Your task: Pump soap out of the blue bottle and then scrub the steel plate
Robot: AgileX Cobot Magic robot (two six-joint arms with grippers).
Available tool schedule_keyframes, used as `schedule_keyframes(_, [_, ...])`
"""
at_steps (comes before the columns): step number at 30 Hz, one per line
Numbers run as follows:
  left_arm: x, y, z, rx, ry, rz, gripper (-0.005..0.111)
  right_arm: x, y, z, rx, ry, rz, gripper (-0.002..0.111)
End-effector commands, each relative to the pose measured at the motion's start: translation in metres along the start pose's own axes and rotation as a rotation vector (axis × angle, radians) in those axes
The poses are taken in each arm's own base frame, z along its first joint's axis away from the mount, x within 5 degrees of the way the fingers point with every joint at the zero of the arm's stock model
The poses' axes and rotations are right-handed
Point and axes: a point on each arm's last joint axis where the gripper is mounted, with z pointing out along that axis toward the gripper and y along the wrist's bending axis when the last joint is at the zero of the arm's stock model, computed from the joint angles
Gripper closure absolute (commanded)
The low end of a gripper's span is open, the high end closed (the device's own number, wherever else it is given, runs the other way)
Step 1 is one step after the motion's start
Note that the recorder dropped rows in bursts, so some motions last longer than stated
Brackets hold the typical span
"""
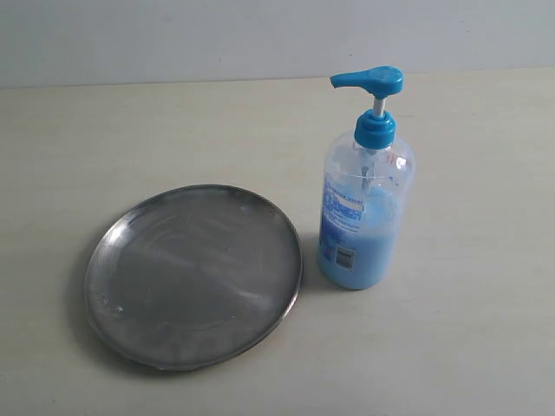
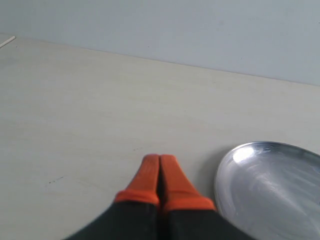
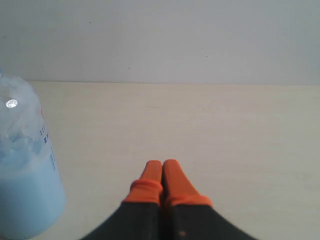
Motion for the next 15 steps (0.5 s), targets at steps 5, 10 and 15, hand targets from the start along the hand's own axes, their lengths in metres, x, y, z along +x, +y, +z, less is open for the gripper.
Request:
schedule_keyframes(5, [0.0,0.0,0.0,-0.001,-0.009,0.007,0.106,-0.033,-0.001,0.005,0.006,0.031,-0.009,0.108])
schedule_keyframes(10, [0.0,0.0,0.0,-0.001,-0.009,0.007,0.106,-0.056,-0.001,0.013,0.005,0.058,-0.007,0.108])
schedule_keyframes(15, [0.0,0.0,0.0,-0.001,-0.009,0.007,0.106,-0.076,-0.001,0.023,0.005,0.083,-0.009,0.108])
